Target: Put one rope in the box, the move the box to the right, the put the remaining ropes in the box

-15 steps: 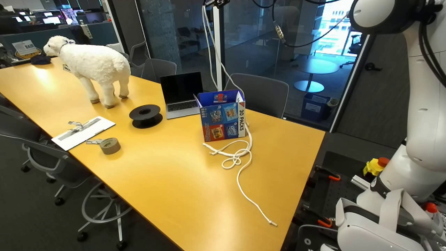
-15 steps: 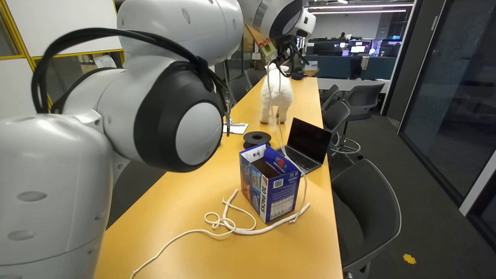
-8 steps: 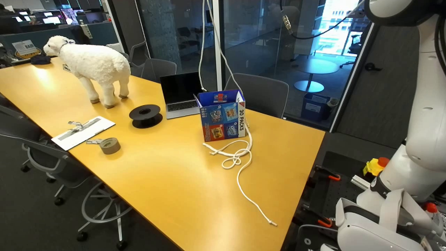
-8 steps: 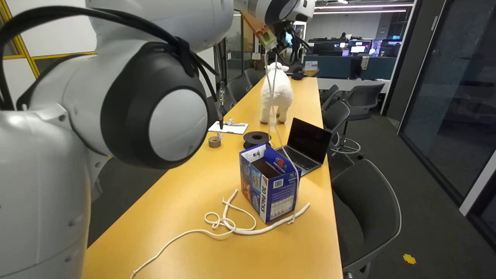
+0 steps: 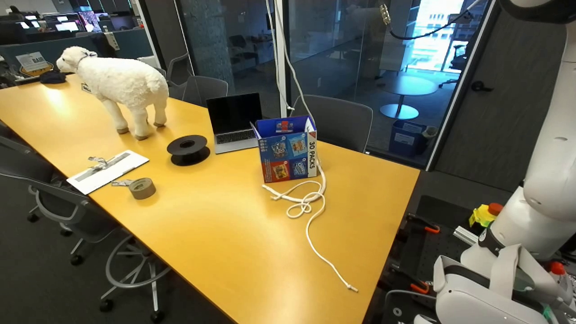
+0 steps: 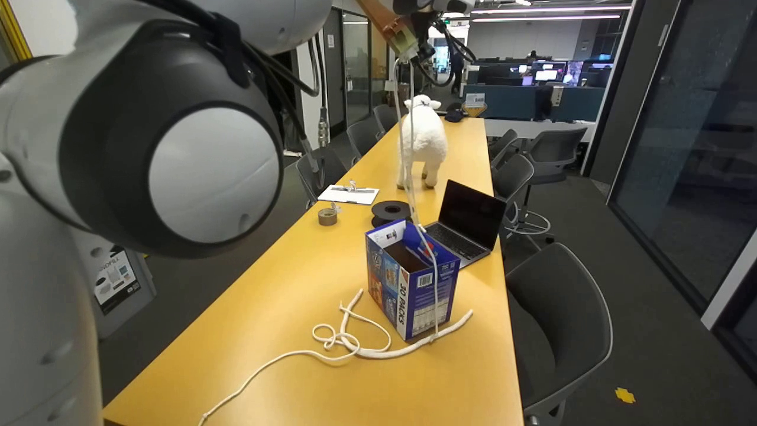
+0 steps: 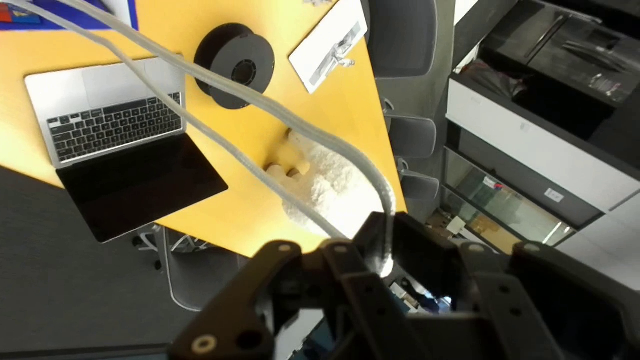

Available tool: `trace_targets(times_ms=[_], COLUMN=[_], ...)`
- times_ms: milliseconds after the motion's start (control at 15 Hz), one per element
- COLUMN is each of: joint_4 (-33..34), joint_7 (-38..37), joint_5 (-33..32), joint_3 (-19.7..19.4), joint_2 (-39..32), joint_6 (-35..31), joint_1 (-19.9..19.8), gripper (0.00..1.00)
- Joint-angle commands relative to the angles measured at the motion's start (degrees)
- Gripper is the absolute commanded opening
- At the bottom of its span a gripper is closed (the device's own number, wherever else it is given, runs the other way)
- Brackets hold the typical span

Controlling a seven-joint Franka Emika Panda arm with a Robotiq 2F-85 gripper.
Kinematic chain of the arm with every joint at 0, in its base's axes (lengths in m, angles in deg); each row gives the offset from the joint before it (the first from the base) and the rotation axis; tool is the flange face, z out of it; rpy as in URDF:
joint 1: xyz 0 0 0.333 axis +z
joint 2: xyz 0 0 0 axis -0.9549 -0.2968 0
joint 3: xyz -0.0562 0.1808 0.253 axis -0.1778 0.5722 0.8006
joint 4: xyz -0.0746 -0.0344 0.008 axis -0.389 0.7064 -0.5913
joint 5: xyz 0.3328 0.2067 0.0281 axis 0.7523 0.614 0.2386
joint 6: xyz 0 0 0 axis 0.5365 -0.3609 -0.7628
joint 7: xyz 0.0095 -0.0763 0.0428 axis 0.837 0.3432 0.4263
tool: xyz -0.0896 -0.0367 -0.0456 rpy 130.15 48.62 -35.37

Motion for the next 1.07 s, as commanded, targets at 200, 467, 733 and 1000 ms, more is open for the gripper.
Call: trace_targets(times_ms=[200,467,733,1000], joint_4=[-3.73,-4.74,-8.16,-12.6], joint_7=[5.93,7.16,9.84,12.25], joint_5=[6.58,7.13,6.59,5.6], joint_3=[0.73,0.47,0.71,0.77], joint_2=[-0.36,-2.44,-3.27,-3.91], joint_6=[4.26,6.56,6.71,6.97], joint_1=[-1.06,-0.82,-0.35,0.01], gripper=[0.04,0.04,0.03,0.03])
